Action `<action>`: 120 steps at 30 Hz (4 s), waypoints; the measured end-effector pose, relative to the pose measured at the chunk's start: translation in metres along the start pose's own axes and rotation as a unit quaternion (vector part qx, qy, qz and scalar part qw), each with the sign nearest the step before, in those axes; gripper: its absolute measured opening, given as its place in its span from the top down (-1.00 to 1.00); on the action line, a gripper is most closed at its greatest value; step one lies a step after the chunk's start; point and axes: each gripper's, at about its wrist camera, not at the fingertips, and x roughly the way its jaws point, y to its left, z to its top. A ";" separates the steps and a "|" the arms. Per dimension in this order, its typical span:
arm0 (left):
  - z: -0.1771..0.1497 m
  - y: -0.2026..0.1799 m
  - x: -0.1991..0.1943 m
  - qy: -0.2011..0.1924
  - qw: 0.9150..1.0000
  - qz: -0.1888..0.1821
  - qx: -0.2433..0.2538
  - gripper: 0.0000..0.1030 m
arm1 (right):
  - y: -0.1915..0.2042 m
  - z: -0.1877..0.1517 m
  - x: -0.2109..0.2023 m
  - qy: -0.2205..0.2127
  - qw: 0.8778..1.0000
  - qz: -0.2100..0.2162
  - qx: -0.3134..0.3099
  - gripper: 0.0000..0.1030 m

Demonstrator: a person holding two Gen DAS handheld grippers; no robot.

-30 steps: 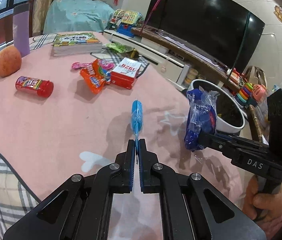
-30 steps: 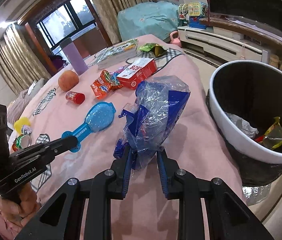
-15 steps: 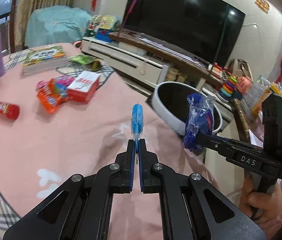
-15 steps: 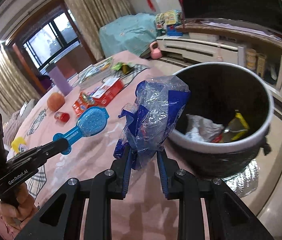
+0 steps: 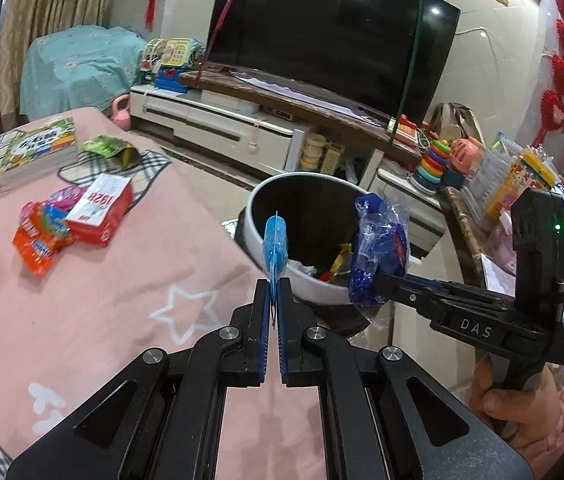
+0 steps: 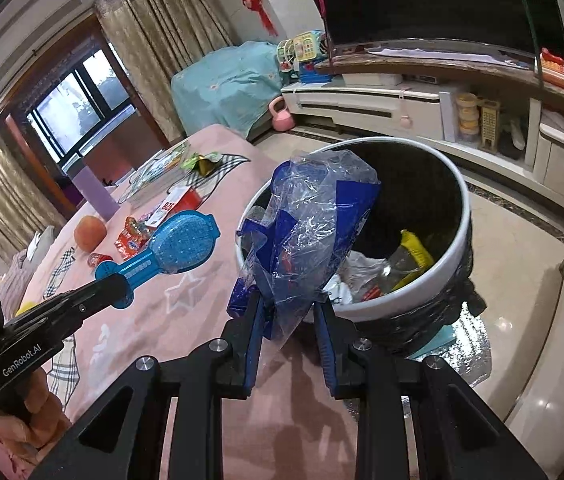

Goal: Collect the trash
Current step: 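Carry the blue brush and blue bag over the bin and release both, then move both tools back to the table toward the Skittles tube and milk carton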

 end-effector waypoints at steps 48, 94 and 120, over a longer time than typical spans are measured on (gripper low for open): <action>0.027 -0.032 0.067 0.047 0.999 -0.007 0.007 0.80 | -0.050 0.041 0.029 0.034 0.999 -0.021 0.004 0.34; -0.078 0.181 -0.052 0.025 0.963 0.135 -0.231 -0.12 | 0.109 -0.004 0.065 0.047 0.994 0.097 -0.036 -0.87; -0.050 0.255 -0.044 0.027 0.944 0.165 -0.285 -0.40 | 0.130 0.019 0.132 0.065 0.996 0.066 0.005 -0.86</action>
